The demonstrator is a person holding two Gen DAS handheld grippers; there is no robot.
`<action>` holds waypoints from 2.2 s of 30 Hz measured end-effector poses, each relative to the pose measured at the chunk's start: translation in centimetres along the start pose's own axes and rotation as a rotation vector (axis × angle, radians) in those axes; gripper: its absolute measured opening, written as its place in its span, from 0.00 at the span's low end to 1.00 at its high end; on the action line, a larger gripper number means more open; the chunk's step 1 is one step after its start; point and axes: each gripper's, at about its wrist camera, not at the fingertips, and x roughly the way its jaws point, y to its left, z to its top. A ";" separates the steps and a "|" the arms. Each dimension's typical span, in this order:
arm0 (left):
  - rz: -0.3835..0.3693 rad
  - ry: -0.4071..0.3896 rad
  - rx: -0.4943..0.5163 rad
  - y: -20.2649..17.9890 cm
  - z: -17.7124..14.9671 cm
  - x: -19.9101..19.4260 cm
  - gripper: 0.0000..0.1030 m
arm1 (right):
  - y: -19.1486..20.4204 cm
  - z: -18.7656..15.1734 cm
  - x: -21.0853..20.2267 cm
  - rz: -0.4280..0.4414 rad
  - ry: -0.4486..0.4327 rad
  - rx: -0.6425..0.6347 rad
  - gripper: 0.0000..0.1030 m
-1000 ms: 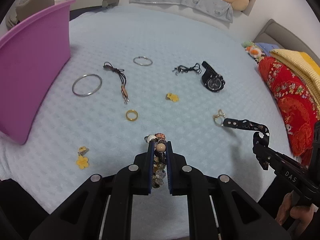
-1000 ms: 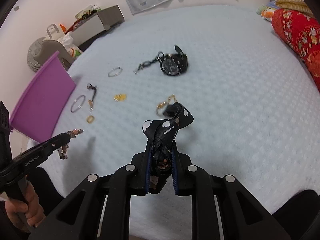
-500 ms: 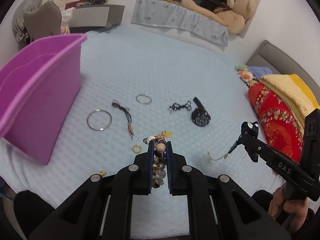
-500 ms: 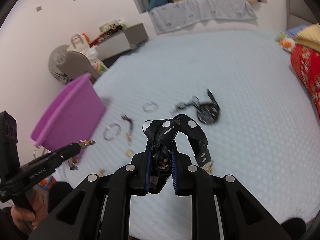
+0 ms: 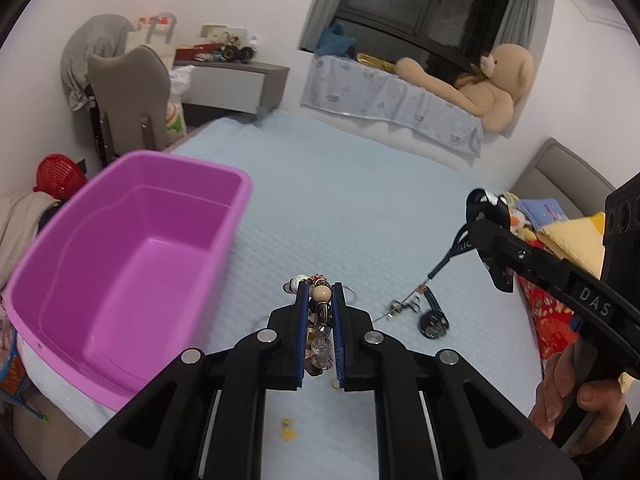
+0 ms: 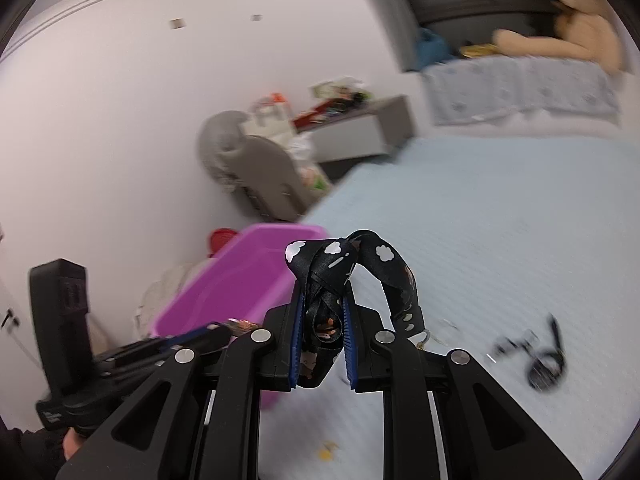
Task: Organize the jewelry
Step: 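Carry the bracelet and lanyard into the pink basin with both tools, then open both tools to release the items and withdraw from the basin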
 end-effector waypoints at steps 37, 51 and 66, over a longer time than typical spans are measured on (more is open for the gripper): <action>0.318 0.262 -0.335 20.4 0.4 7.9 0.22 | 11.6 0.6 29.6 0.047 0.600 -0.141 0.59; 0.445 0.195 -0.353 20.4 0.2 4.5 0.85 | 11.0 0.4 27.7 -0.016 0.558 -0.191 0.61; 0.446 0.161 -0.292 16.6 -1.2 1.9 0.87 | 9.2 0.3 21.1 -0.050 0.435 -0.194 0.61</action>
